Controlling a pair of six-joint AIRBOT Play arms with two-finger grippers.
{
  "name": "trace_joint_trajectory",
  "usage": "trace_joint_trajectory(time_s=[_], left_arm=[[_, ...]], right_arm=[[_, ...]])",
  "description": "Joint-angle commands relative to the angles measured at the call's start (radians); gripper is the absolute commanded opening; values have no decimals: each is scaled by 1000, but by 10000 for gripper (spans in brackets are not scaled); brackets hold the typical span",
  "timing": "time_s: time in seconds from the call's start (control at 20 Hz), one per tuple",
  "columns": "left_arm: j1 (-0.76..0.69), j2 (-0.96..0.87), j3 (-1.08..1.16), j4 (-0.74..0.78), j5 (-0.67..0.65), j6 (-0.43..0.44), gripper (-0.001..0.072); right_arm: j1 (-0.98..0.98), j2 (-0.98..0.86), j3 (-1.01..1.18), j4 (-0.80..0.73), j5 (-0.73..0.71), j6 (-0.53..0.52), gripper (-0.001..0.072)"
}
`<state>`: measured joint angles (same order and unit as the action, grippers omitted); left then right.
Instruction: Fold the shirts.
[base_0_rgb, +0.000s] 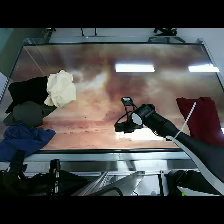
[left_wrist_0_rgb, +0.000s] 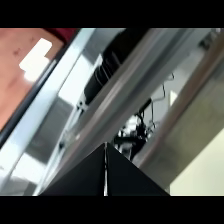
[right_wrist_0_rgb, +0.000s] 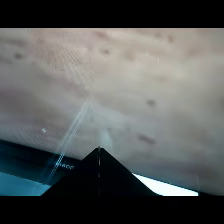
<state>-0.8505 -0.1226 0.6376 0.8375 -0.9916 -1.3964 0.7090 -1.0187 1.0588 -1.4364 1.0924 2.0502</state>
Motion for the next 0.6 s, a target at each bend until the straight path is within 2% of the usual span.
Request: trace_joint_trajectory(time_s=[0.0, 0.05, 0.1, 0.2, 0.25, 0.35, 0.4, 0.5, 0.55], left_arm=[[0, 0, 0, 13, 109, -3, 11], [9, 0, 0, 55, 132, -69, 11], [31, 0, 1, 166, 149, -205, 11], [102, -10, 8, 533, 121, -489, 11], [157, -34, 24, 727, 72, -587, 12], [291, -133, 84, 996, -25, -591, 12], [366, -201, 121, 1069, -37, -565, 12], [551, -374, 215, 1081, -11, -435, 13], [653, -477, 272, 1029, 2, -364, 13]], right_arm=[[1, -7, 0, -19, -37, 0, 24], [1, -11, 0, -18, -42, 0, 23], [1, -14, 0, -18, -41, 0, 23], [1, -27, 0, -18, -58, 0, 23], [1, -37, 0, -18, -79, 0, 23], [1, -59, 0, -18, -137, 0, 32], [0, -69, 0, -18, -164, 0, 32], [-6, -87, 0, -21, -195, 0, 32], [-9, -95, 0, -22, -197, 0, 33]])
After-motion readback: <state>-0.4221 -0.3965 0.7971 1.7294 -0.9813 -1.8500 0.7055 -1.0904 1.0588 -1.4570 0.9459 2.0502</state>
